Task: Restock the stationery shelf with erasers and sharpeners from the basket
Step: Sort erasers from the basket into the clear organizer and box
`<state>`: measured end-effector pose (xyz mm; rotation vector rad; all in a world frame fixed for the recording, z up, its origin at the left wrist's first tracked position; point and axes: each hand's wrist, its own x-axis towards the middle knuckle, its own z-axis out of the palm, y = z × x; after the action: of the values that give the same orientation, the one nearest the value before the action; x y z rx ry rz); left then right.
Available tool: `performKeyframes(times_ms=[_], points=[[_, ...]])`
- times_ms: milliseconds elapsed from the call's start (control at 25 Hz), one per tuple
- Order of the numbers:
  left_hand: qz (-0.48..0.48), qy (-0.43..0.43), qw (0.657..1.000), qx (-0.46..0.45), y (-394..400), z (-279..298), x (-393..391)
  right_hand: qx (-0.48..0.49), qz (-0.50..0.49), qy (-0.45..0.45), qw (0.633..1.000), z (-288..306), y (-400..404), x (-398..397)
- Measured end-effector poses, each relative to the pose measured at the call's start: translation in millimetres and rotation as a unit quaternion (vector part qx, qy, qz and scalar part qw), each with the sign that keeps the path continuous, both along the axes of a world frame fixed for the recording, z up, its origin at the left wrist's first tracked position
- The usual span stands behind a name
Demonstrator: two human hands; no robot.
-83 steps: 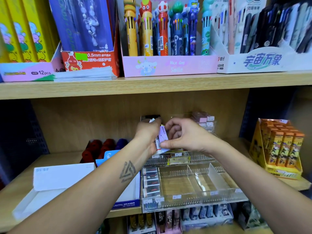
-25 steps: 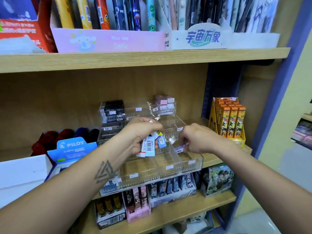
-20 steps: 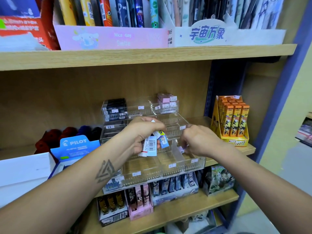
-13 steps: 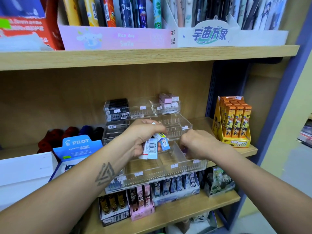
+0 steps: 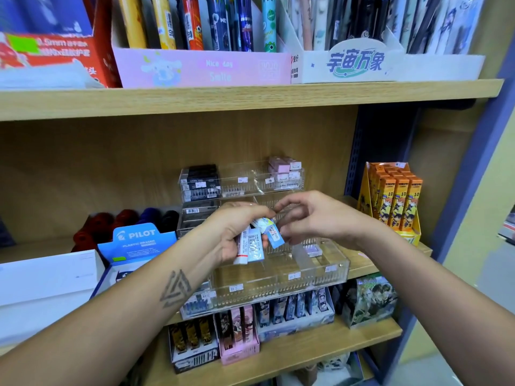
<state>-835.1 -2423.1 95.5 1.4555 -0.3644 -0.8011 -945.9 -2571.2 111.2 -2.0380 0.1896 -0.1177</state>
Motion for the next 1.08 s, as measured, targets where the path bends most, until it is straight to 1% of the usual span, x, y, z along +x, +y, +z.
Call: performKeyframes(times_ms=[40, 80, 160, 280, 400, 480, 560, 600, 680, 720, 760, 800, 840, 880, 920, 1000, 1080], points=[[0.001, 0.003, 1.0, -0.008, 0, 0, -1, 0.043, 0.023, 0.0, 0.999, -1, 4, 0], [0.002, 0.005, 1.0, -0.015, 1, 1, -2, 0.052, 0.035, -0.006, 0.998, -4, 9, 0], [0.006, 0.003, 1.0, -0.02, 4, 4, -3, 0.043, 0.019, -0.028, 0.998, -9, 12, 3], [0.025, -0.028, 0.999, 0.007, 16, 9, 4, 0.048, -0.019, -0.058, 0.997, -10, 9, 8], [0.036, -0.047, 0.998, 0.027, 29, 12, 12, 0.031, -0.003, -0.083, 0.996, -10, 11, 11], [0.05, -0.044, 0.997, 0.025, 34, 12, 15, -0.017, 0.003, -0.097, 0.995, -8, 16, 14], [0.06, -0.026, 0.998, 0.021, 38, 11, 16, -0.095, -0.01, -0.109, 0.989, -9, 23, 18], [0.057, -0.011, 0.998, 0.02, 40, 10, 17, -0.153, -0.026, -0.123, 0.98, -10, 25, 21], [0.034, 0.025, 0.999, 0.018, 46, 10, 18, -0.282, -0.057, -0.166, 0.943, -11, 26, 26], [0.022, 0.04, 0.999, 0.014, 50, 10, 18, -0.311, -0.069, -0.18, 0.931, -11, 26, 28], [0.012, 0.051, 0.999, 0.009, 53, 10, 19, -0.301, -0.079, -0.176, 0.934, -12, 24, 30], [0.006, 0.057, 0.998, 0.003, 57, 10, 20, -0.233, -0.085, -0.154, 0.957, -12, 23, 31], [0.005, 0.058, 0.998, 0.0, 60, 9, 21, -0.126, -0.083, -0.125, 0.981, -13, 22, 31], [0.007, 0.056, 0.998, 0.0, 62, 8, 22, -0.022, -0.076, -0.095, 0.992, -14, 23, 31], [0.01, 0.053, 0.999, 0.0, 64, 8, 23, 0.05, -0.066, -0.076, 0.994, -15, 24, 32], [0.011, 0.051, 0.999, -0.005, 68, 8, 24, 0.091, -0.044, -0.056, 0.993, -16, 26, 33], [0.01, 0.049, 0.999, -0.009, 71, 9, 24, 0.084, -0.023, -0.053, 0.995, -15, 30, 33]])
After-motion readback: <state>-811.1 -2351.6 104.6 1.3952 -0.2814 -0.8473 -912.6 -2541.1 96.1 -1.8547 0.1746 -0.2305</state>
